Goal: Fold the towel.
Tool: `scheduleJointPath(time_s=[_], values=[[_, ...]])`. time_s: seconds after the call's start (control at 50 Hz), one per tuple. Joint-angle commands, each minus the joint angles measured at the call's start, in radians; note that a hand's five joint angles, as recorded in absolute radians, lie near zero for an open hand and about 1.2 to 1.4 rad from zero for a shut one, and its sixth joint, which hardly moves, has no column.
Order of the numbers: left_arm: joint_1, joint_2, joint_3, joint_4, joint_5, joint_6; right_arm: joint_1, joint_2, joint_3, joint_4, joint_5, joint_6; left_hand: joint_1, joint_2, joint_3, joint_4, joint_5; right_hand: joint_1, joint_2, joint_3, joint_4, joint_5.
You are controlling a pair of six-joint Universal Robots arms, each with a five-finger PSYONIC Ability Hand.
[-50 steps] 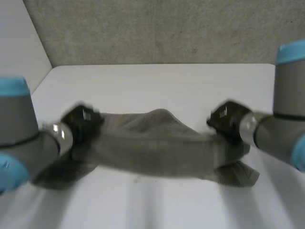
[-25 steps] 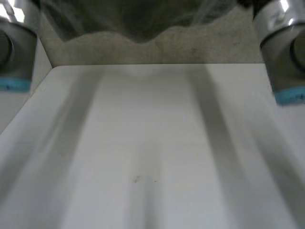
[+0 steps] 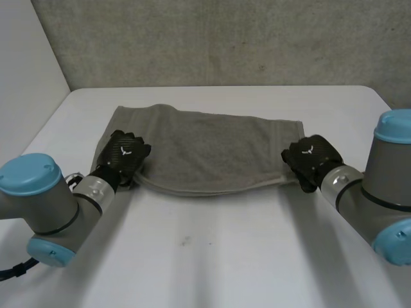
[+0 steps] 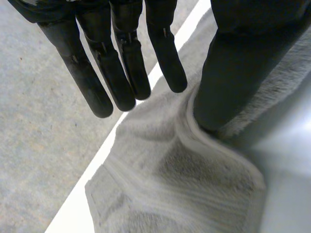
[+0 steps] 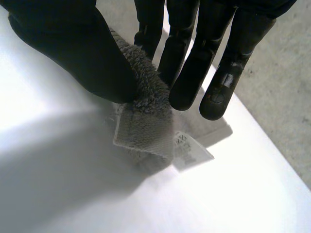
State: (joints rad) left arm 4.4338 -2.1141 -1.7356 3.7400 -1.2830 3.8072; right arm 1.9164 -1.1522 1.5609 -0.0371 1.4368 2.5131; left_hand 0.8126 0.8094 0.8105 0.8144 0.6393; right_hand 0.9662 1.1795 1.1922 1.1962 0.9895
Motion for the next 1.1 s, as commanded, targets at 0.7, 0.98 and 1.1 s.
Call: scheduleJointPath(time_s=[0.7,0.98,1.1], values=[[0.111,0.000,0.071,-0.255,-0.001,-0.285,-0.244,-0.138,0.133,-0.029,-0.165,0.254,-0.209,-0.205,-0.207,-0.210,-0.210,0.430,0.217,0.204,0.200,0.232],[0.183,-0.001,0.093,-0.328,-0.003,-0.190,-0.269,-0.116,0.128,-0.049,-0.168,0.246,-0.194,-0.191,-0.192,-0.196,-0.195,0.430,0.217,0.204,0.200,0.232],[0.197,-0.007,0.080,-0.324,-0.012,-0.130,-0.267,-0.107,0.130,-0.049,-0.168,0.245,-0.194,-0.191,-0.192,-0.196,-0.195,0.430,0.217,0.204,0.200,0.232]])
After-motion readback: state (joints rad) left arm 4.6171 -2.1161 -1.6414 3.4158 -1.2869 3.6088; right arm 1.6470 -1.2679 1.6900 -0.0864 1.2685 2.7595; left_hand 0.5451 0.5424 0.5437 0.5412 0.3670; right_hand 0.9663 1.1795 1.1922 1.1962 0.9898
